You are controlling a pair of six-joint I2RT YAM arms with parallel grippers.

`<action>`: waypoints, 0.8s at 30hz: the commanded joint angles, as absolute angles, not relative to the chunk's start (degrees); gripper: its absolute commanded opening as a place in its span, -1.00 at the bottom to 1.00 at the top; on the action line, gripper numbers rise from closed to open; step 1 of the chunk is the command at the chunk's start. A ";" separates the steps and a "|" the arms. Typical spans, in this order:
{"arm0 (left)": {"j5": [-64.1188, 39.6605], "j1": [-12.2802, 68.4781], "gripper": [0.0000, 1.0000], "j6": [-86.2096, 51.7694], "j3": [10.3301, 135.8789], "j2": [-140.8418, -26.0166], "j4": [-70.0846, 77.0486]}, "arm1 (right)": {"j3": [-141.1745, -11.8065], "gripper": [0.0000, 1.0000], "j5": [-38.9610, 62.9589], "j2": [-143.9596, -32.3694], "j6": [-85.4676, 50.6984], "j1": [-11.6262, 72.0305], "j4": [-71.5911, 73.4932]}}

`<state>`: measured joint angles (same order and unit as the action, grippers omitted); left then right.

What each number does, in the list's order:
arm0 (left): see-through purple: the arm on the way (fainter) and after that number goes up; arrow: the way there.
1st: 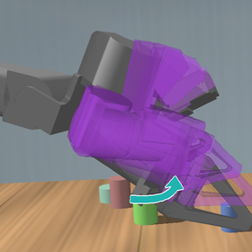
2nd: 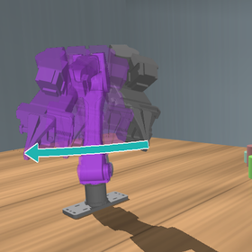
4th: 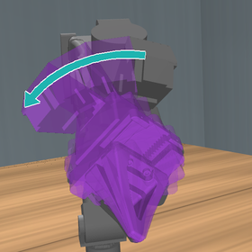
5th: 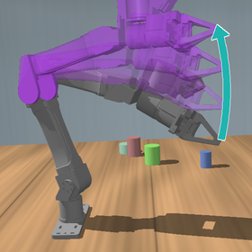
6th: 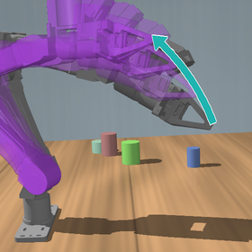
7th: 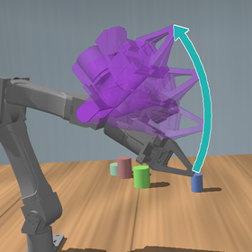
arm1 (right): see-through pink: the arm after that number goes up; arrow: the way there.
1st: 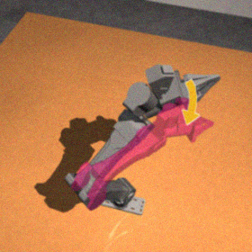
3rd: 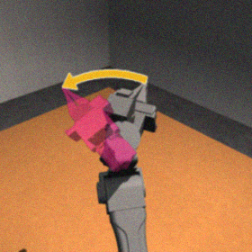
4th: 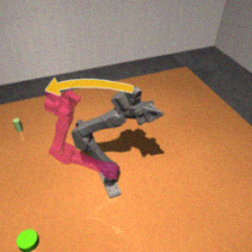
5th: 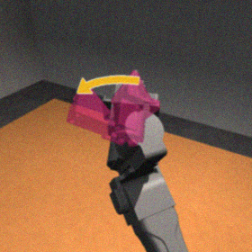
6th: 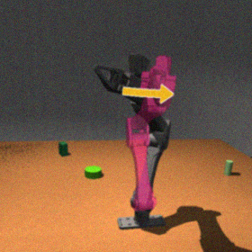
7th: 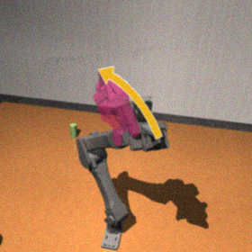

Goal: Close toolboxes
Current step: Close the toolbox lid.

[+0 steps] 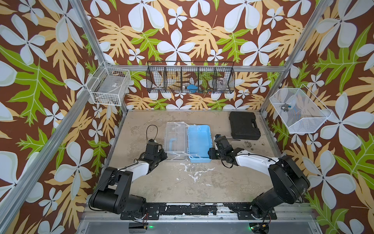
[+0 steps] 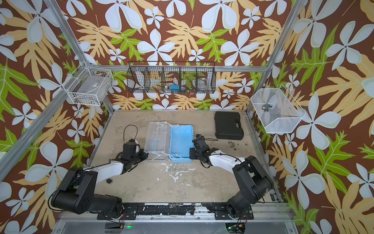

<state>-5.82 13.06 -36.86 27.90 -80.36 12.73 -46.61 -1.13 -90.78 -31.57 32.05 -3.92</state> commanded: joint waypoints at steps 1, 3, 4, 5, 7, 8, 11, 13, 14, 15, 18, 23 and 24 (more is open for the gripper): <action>-3.08 13.82 -0.58 -35.01 28.95 -78.98 10.99 | -47.02 0.11 -2.65 -91.47 -32.31 32.59 -3.18; -2.26 13.99 -0.66 -34.48 29.51 -77.78 9.71 | -47.16 0.07 -3.12 -91.63 -32.49 33.00 -2.94; -1.83 14.08 -0.72 -34.29 29.75 -77.22 9.05 | -47.24 0.04 -3.42 -91.54 -32.52 33.11 -2.90; -1.36 14.09 -0.75 -33.99 30.00 -76.64 8.30 | -47.15 -0.04 -3.44 -91.50 -32.48 33.13 -2.73; -0.32 14.25 -0.80 -33.43 30.40 -75.37 6.99 | -47.46 -0.10 -3.64 -91.67 -32.45 33.21 -3.10; 0.20 14.33 -0.80 -33.11 30.63 -74.83 6.25 | -47.57 -0.12 -3.98 -91.67 -32.46 33.22 -3.35; 2.85 14.83 -0.87 -31.92 31.46 -73.00 3.89 | -47.74 -0.19 -5.17 -91.67 -32.21 33.40 -4.21; 4.51 15.22 -0.92 -31.16 31.94 -72.07 2.53 | -48.08 -0.25 -5.89 -91.67 -32.11 33.56 -4.73; 5.21 15.35 -0.94 -30.95 32.23 -71.74 1.92 | -48.32 -0.28 -6.28 -91.67 -31.94 33.73 -5.04; 5.60 15.52 -0.95 -30.65 32.47 -71.48 1.35 | -48.58 -0.31 -6.77 -91.71 -31.82 33.91 -5.30; 6.70 16.03 -1.00 -30.39 33.10 -71.05 0.36 | -49.13 -0.40 -7.80 -91.89 -31.55 34.44 -5.98; 7.72 16.65 -1.00 -30.20 33.48 -70.74 -0.37 | -49.46 -0.58 -8.35 -92.26 -31.41 34.95 -6.15; 8.04 16.82 -1.00 -30.09 33.57 -70.67 -0.49 | -49.56 -0.62 -8.59 -92.37 -31.37 35.13 -6.32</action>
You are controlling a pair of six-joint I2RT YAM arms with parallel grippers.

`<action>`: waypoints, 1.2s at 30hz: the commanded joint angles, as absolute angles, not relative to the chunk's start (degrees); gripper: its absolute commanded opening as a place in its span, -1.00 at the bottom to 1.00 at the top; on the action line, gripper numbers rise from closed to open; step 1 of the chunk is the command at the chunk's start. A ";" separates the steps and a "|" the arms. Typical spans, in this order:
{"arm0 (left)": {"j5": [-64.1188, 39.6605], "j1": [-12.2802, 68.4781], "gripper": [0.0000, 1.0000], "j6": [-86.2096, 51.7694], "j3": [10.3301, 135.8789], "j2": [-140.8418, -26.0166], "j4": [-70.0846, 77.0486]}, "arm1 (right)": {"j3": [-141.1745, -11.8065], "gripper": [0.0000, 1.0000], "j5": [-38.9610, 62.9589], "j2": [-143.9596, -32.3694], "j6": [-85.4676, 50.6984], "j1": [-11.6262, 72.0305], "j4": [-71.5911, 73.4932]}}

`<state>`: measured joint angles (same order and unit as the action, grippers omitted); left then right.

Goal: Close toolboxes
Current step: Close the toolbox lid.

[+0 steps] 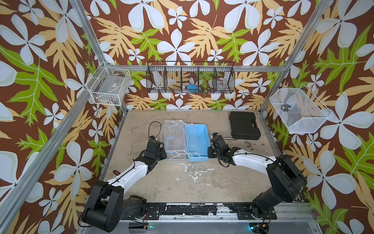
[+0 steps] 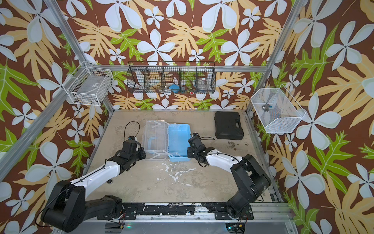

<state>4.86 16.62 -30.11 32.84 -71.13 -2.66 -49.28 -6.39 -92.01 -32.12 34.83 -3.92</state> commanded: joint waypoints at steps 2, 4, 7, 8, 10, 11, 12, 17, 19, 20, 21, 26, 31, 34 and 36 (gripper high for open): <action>9.18 17.10 -1.00 -29.67 33.99 -70.42 -1.32 | -49.89 -0.69 -9.23 -92.63 -31.15 35.41 -6.74; 11.56 17.72 -1.00 -28.97 34.65 -70.07 -2.53 | -50.39 -0.78 -9.80 -92.97 -30.88 35.64 -7.39; 16.52 18.87 -1.00 -28.18 35.87 -69.71 -4.89 | -51.66 -0.99 -12.67 -93.85 -29.23 36.84 -9.09; 18.19 19.13 -1.00 -27.82 36.11 -69.61 -5.61 | -52.46 -1.00 -14.37 -94.40 -28.42 37.44 -10.20; 20.43 19.64 -1.00 -27.02 36.55 -69.61 -6.64 | -53.89 -1.00 -17.25 -95.49 -27.23 38.35 -12.47; 21.34 19.85 -1.00 -26.75 36.73 -69.70 -7.07 | -54.43 -1.00 -18.33 -96.01 -26.63 38.69 -13.38; 21.88 20.04 -1.00 -26.47 36.87 -69.82 -7.23 | -54.80 -1.00 -19.31 -96.28 -26.26 39.00 -14.15; 24.05 21.45 -1.00 -25.39 37.47 -70.61 -7.75 | -56.80 -1.00 -25.12 -96.57 -24.94 40.66 -18.58; 25.48 22.52 -1.00 -24.17 38.42 -71.09 -8.49 | -57.58 -1.00 -26.24 -96.93 -24.83 40.78 -20.33; 26.64 23.25 -1.00 -23.51 39.03 -71.13 -9.11 | -57.89 -1.00 -26.72 -97.24 -24.74 40.73 -21.16; 27.93 24.06 -1.00 -22.82 39.55 -71.27 -9.71 | -58.19 -1.00 -27.11 -97.51 -24.70 40.78 -22.00; 31.61 28.85 -1.00 -19.09 42.71 -70.28 -12.68 | -58.85 -1.00 -27.21 -98.55 -24.52 40.78 -23.76; 34.04 32.45 -1.00 -16.03 47.26 -69.78 -17.92 | -59.38 -1.00 -27.16 -99.57 -24.27 40.77 -24.08; 32.49 32.69 -1.00 -14.94 49.08 -69.61 -19.68 | -59.24 -1.00 -26.56 -100.15 -24.24 40.74 -23.74; 30.09 32.78 -0.98 -14.39 50.14 -69.99 -20.73 | -59.36 -1.00 -26.41 -100.52 -24.21 40.86 -23.77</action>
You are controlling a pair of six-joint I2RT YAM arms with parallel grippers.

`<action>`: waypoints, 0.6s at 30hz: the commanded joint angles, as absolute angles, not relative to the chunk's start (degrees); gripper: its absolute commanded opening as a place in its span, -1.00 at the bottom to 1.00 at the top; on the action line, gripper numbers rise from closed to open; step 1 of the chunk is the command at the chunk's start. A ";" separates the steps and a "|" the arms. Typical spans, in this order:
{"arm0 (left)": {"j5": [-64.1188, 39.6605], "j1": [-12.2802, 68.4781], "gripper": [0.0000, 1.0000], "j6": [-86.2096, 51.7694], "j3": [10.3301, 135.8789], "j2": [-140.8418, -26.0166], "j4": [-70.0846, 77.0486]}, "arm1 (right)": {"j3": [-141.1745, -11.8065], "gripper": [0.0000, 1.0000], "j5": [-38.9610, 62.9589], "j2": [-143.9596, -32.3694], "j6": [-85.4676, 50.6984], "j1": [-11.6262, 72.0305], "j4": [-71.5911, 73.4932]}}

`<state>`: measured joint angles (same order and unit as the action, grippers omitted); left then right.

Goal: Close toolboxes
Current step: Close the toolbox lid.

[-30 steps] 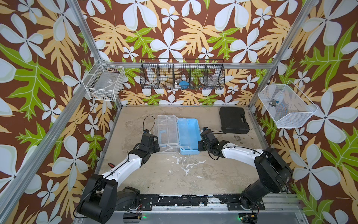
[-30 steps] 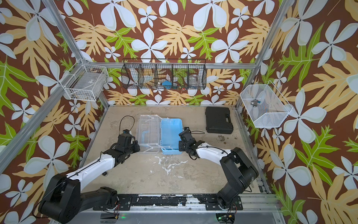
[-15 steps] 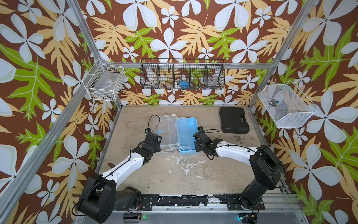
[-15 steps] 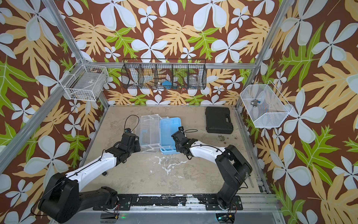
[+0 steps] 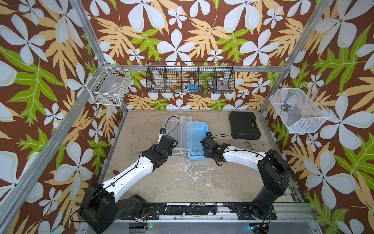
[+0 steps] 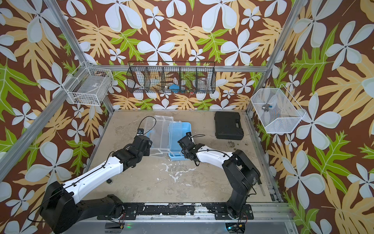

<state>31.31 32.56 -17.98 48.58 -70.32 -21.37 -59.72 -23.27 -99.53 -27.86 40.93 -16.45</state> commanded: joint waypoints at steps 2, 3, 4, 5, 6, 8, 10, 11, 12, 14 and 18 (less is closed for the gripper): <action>28.81 33.19 -0.93 -13.58 51.68 -71.40 -22.74 | -59.41 -1.00 -26.20 -100.85 -24.09 40.89 -23.82; 28.96 33.54 -0.92 -13.20 52.29 -72.22 -23.57 | -59.41 -1.00 -26.13 -100.89 -24.01 40.95 -23.82; 29.28 33.89 -0.92 -12.80 52.80 -73.13 -24.21 | -59.41 -1.00 -26.10 -100.93 -23.83 40.96 -23.81; 29.57 34.14 -0.90 -12.46 53.43 -74.11 -24.87 | -59.46 -1.00 -26.19 -101.05 -23.55 40.92 -23.82; 29.68 34.39 -0.90 -12.16 53.84 -74.96 -25.47 | -59.45 -1.00 -26.17 -101.11 -23.32 41.04 -23.82; 30.52 35.27 -0.89 -11.47 54.78 -76.64 -26.50 | -59.50 -1.00 -26.28 -101.49 -22.72 41.02 -23.97; 31.48 36.25 -0.88 -11.09 55.68 -77.93 -27.51 | -59.59 -1.00 -26.37 -101.68 -22.18 41.02 -24.08; 31.98 36.83 -0.87 -10.81 56.25 -78.43 -27.96 | -59.64 -1.00 -26.37 -101.77 -21.78 41.04 -23.99; 32.43 37.32 -0.87 -10.56 56.88 -78.86 -28.39 | -59.73 -1.00 -26.30 -101.84 -21.56 41.04 -24.04; 33.60 38.51 -0.86 -10.02 58.98 -79.99 -30.00 | -59.99 -1.00 -26.21 -101.95 -20.93 41.04 -24.08; 33.99 40.57 -0.85 -8.60 63.81 -82.08 -32.89 | -60.37 -1.00 -24.78 -102.04 -20.26 41.04 -23.78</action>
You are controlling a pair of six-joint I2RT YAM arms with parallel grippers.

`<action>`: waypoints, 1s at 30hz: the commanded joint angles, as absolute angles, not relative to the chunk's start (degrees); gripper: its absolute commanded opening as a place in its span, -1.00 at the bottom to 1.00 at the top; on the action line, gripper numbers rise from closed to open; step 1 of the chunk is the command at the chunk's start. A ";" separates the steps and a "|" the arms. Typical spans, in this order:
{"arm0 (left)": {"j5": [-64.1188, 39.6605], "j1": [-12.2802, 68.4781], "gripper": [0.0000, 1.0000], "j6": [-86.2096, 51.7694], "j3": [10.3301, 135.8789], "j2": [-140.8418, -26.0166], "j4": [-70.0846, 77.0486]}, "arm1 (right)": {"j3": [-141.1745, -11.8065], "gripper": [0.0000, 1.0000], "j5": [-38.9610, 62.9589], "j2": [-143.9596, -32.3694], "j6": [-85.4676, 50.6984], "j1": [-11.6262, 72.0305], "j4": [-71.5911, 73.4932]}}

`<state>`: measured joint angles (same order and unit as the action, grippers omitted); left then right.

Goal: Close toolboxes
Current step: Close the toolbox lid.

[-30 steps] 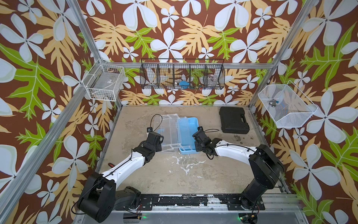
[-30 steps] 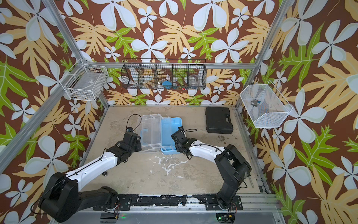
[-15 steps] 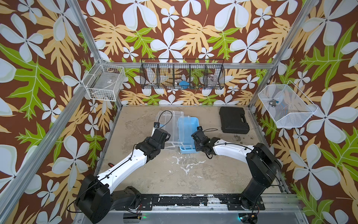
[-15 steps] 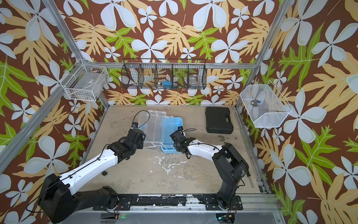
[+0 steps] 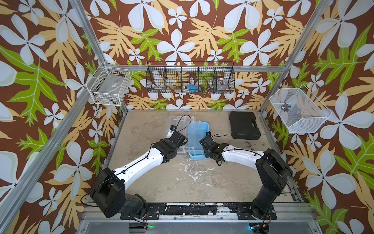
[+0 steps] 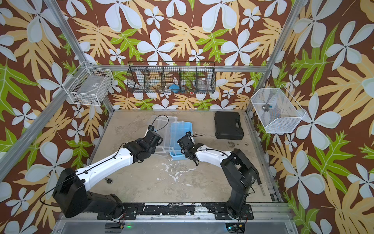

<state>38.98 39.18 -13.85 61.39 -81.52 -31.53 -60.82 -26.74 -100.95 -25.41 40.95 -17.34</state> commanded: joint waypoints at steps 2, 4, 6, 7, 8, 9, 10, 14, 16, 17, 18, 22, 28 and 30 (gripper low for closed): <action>34.40 41.99 -0.84 -7.88 66.35 -83.71 -34.61 | -60.24 -1.00 -23.73 -101.79 -20.29 41.04 -23.15; 35.85 43.20 -0.83 -7.43 68.44 -85.53 -36.57 | -60.12 -1.00 -22.38 -101.26 -20.98 41.04 -22.65; 37.73 44.24 -0.82 -6.82 70.00 -87.40 -38.29 | -59.58 -1.00 -20.01 -100.12 -21.98 40.82 -21.45; 38.83 44.60 -0.82 -6.69 70.87 -88.41 -39.52 | -59.17 -0.95 -18.52 -99.42 -22.46 40.70 -20.56; 39.64 44.94 -0.82 -6.55 71.65 -89.32 -40.61 | -58.92 -0.79 -17.58 -98.81 -22.96 40.53 -20.10; 40.57 45.23 -0.82 -6.42 72.08 -89.99 -41.67 | -58.74 -0.65 -16.97 -98.25 -23.26 40.51 -19.85; 41.96 45.58 -0.82 -6.33 72.54 -90.69 -42.74 | -58.40 -0.51 -16.05 -97.54 -23.44 40.35 -19.47; 45.15 46.62 -0.82 -5.65 73.38 -91.84 -45.05 | -55.74 -0.09 -10.51 -94.12 -23.29 38.32 -16.75; 46.21 47.08 -0.83 -5.37 73.80 -92.26 -45.82 | -53.71 0.04 -7.10 -91.75 -23.21 37.09 -14.63; 46.81 47.34 -0.83 -5.27 74.04 -92.51 -46.26 | -52.40 0.07 -4.80 -90.40 -23.27 36.11 -13.11; 47.24 47.58 -0.83 -5.22 74.25 -92.79 -46.75 | -51.24 0.10 -2.80 -89.29 -23.39 35.32 -11.95; 49.74 48.61 -0.83 -4.75 74.60 -93.78 -48.01 | -45.62 0.20 8.40 -84.28 -23.49 31.10 -5.87; 51.12 49.30 -0.83 -4.58 74.97 -93.74 -48.77 | -38.53 0.24 22.26 -78.01 -24.60 24.82 2.37; 51.84 49.31 -0.83 -4.19 74.88 -93.60 -48.87 | -37.41 0.26 24.54 -76.61 -24.78 23.83 3.52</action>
<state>51.31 49.15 -7.09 74.74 -93.84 -45.19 -38.33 16.71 -77.93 -24.12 24.71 -2.04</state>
